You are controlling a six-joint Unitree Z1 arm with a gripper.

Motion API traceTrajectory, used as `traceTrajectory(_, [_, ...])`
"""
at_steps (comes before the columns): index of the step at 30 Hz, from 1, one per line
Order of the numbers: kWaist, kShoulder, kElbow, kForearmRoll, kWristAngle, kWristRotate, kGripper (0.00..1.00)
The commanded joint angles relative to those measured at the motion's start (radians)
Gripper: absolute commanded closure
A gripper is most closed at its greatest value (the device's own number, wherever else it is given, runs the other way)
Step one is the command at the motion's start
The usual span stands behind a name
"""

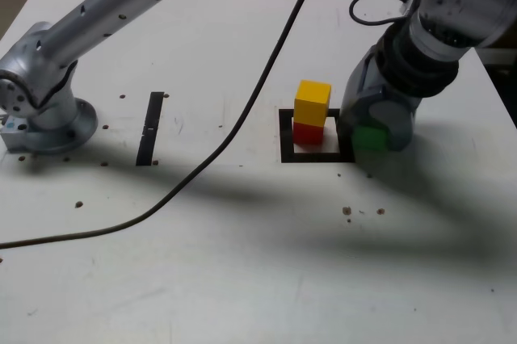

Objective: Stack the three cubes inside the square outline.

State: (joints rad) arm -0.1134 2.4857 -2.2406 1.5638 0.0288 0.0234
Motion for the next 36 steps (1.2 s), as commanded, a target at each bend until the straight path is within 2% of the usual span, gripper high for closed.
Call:
traceTrajectory(1, [0.001,0.003,-0.002,0.009,0.002,0.002,0.59])
traceTrajectory(9, [0.001,0.006,-0.002,0.005,0.023,0.021,0.7])
traceTrajectory(18, [0.001,0.003,-0.003,0.006,0.014,0.026,0.78])
traceTrajectory(23, [-0.002,-0.009,-0.001,0.009,0.025,0.022,0.86])
traceTrajectory(28, [-0.006,-0.038,-0.001,0.024,0.037,0.021,0.92])
traceTrajectory(36, [-0.033,-0.12,-0.034,0.055,0.062,0.023,0.96])
